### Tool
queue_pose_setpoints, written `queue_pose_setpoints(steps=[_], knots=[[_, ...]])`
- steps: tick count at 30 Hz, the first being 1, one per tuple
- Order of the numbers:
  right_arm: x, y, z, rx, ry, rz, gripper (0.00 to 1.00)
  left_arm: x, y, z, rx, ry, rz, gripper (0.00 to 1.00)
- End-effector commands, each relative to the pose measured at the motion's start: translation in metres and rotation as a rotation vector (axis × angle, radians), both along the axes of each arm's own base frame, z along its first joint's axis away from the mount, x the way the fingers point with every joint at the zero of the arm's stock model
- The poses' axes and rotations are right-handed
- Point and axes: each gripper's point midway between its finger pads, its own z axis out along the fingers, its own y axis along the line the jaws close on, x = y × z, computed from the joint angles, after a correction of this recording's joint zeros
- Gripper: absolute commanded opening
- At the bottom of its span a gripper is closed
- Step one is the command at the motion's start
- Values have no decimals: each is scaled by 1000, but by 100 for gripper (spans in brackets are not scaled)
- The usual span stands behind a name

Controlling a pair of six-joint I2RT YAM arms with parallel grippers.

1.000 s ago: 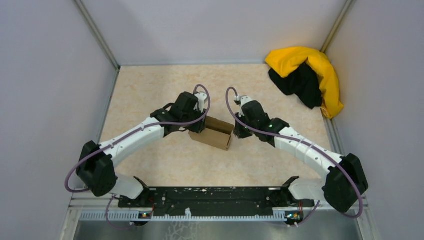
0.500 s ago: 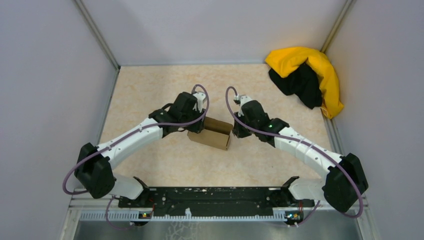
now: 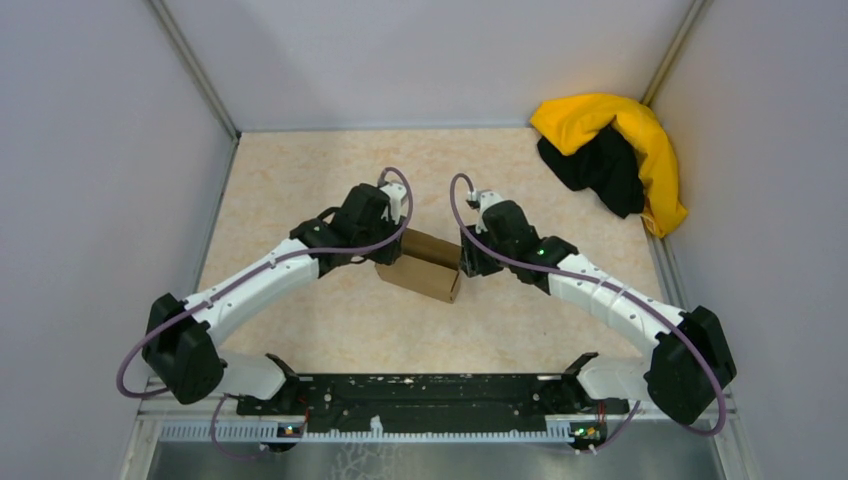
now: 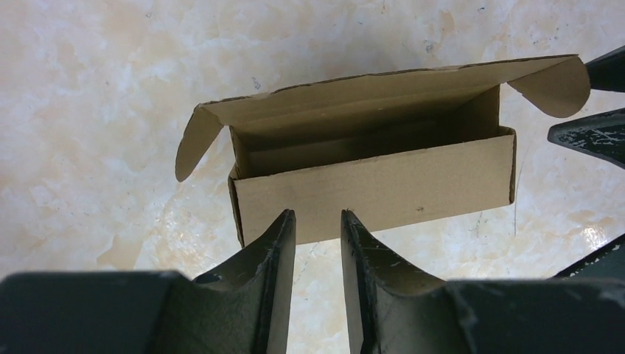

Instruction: Fold the paper box

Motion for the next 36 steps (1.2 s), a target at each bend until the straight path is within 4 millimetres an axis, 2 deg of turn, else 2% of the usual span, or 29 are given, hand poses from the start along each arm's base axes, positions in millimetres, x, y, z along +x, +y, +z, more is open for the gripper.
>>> queue_pose_setpoints(steps=[1, 5, 8, 13, 16, 18, 20, 23, 28, 32, 36], knots=[[7, 3, 20, -8, -69, 28, 45, -2, -3, 32, -63, -37, 11, 35], [11, 2, 37, -12, -131, 56, 54, -10, 2, 38, -82, -25, 29, 38], [23, -1, 56, -21, -191, 57, 55, -19, 8, 35, -99, -4, 49, 39], [60, -13, 94, 30, -261, -6, 55, -33, 16, 29, -128, 34, 88, 30], [88, -16, 104, 54, -256, -7, 54, -43, 17, 20, -150, 73, 98, 26], [105, -15, 94, 46, -203, 21, 52, -50, 19, 11, -157, 97, 106, 24], [116, -3, 75, 30, -135, 91, 47, -56, 20, 2, -163, 120, 109, 22], [126, 12, 49, 16, -66, 167, 44, -60, 19, -12, -172, 144, 118, 19], [138, 21, 9, -4, 1, 208, 41, -62, 3, -26, -226, 184, 94, 15], [130, 34, -11, 22, 56, 263, 37, -55, -10, -39, -247, 196, 90, 13], [107, 55, -25, 10, 81, 359, 36, -45, -29, -40, -284, 189, 74, 12]])
